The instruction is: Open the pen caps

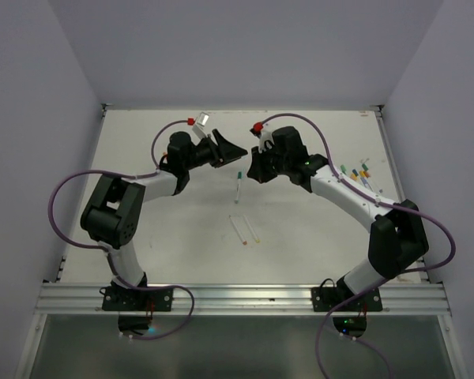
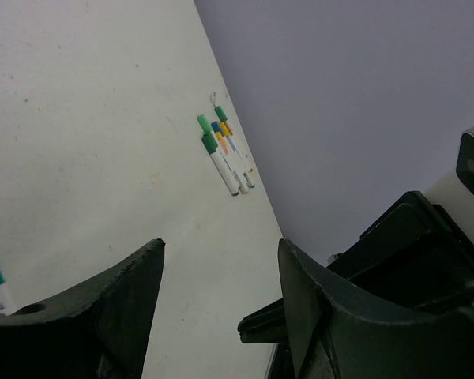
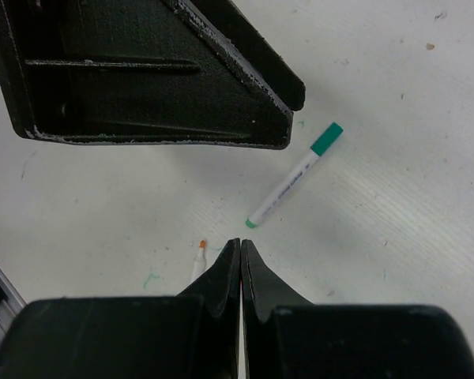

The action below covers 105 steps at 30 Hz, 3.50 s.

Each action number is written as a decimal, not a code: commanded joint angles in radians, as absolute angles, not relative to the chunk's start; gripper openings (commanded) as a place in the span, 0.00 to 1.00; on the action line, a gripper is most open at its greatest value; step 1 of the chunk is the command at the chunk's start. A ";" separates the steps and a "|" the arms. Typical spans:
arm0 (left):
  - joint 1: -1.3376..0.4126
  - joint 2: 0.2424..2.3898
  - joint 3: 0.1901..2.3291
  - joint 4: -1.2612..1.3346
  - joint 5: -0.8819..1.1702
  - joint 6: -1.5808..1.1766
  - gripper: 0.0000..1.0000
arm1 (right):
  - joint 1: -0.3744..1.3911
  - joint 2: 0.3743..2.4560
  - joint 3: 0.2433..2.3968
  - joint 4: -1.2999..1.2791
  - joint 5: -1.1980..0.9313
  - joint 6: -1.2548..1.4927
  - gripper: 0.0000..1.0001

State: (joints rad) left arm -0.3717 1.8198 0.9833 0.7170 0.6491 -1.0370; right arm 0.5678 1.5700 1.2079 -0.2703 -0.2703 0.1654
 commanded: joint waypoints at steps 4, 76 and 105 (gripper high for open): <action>-0.353 1.772 1.000 0.630 0.640 -0.982 0.62 | 0.572 1.578 1.219 -0.253 -0.186 0.186 0.00; -0.097 1.779 0.850 0.190 0.150 -0.805 0.00 | 0.831 2.213 1.816 -0.334 0.302 0.640 0.87; -0.052 1.249 0.733 0.038 -0.276 -0.907 0.00 | 0.775 2.489 2.178 -0.459 -0.080 0.094 0.63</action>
